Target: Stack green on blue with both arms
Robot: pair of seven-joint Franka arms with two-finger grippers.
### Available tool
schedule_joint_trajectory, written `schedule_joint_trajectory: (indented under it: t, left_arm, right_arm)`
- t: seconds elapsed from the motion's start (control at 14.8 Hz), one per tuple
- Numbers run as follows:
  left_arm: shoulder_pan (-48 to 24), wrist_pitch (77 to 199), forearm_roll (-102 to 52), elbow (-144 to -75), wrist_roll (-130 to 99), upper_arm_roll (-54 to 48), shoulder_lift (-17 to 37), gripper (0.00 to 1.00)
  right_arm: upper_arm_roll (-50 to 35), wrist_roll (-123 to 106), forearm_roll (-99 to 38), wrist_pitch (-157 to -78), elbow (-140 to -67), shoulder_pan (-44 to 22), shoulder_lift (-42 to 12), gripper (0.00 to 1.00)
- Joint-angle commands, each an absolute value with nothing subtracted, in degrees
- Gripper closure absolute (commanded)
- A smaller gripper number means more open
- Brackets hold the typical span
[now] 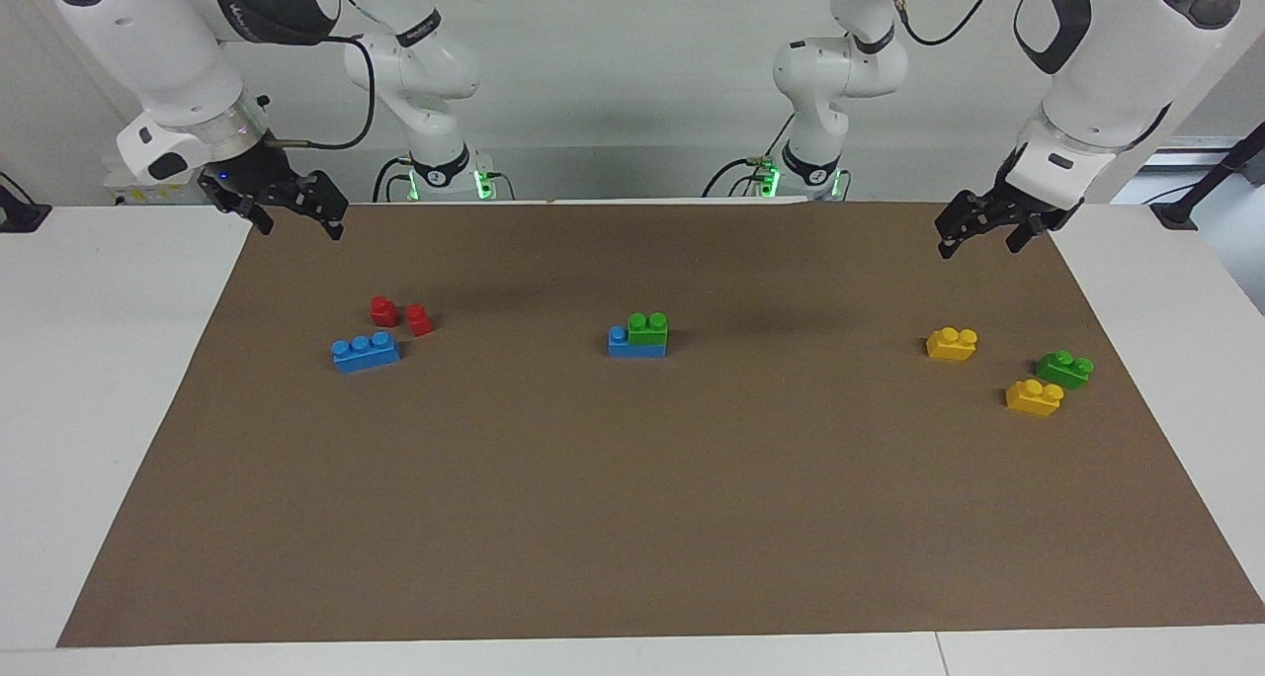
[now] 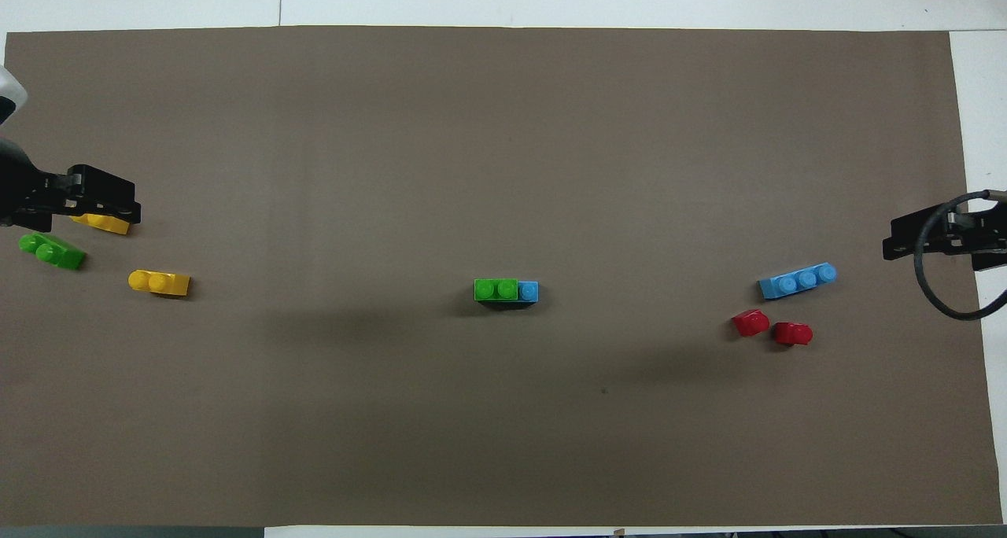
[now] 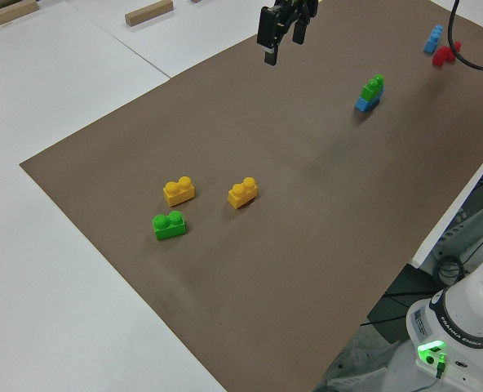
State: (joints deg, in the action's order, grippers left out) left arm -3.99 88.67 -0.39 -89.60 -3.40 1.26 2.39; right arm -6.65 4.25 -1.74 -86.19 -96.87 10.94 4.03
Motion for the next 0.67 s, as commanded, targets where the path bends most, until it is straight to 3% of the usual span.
schedule_joint_trajectory:
  t: [0.0, 0.61]
  left_arm:
    - [-3.3, 88.3, -1.1, -89.2, -2.3, 1.0, 2.0, 0.00]
    - [-3.3, 88.2, -1.1, -89.5, -2.3, 1.0, 1.8, 0.00]
  right_arm:
    - [-7.4, 2.7, 0.3, -83.8, -94.0, 11.7, 3.3, 0.00]
    - [-7.5, 2.6, -0.3, -84.2, -94.0, 11.3, 2.6, 0.00]
